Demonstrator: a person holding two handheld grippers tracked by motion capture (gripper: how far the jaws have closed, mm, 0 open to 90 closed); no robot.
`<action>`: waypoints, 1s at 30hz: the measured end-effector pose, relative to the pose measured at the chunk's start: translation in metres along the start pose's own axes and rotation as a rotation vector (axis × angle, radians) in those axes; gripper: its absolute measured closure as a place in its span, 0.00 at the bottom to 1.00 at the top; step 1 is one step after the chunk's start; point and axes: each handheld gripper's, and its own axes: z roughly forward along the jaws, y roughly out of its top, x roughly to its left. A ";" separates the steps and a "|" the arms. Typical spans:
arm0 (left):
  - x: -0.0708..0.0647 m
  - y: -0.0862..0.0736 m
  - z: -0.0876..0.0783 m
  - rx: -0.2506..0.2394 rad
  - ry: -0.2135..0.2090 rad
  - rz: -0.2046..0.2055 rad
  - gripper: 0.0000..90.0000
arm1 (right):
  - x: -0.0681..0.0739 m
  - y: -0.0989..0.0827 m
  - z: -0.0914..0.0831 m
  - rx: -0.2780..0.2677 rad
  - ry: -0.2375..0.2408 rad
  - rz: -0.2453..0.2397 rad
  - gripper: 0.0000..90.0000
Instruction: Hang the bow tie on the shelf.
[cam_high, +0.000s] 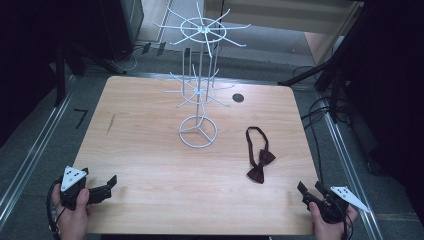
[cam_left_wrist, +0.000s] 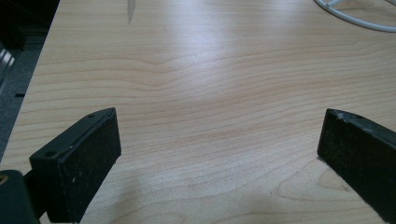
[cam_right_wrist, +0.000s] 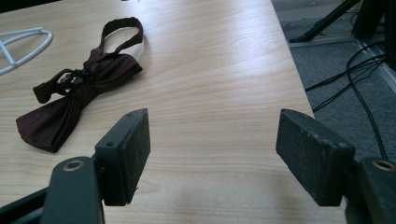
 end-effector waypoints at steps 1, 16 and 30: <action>0.000 0.000 0.000 0.001 0.000 0.000 0.00 | 0.001 0.000 0.000 -0.003 -0.003 -0.002 0.30; 0.000 -0.001 -0.001 -0.004 -0.009 -0.002 0.00 | 0.013 0.034 -0.008 0.035 -0.039 -0.059 0.32; -0.001 -0.001 -0.002 -0.004 -0.009 0.010 0.00 | 0.041 0.060 0.008 0.124 0.017 -0.124 0.30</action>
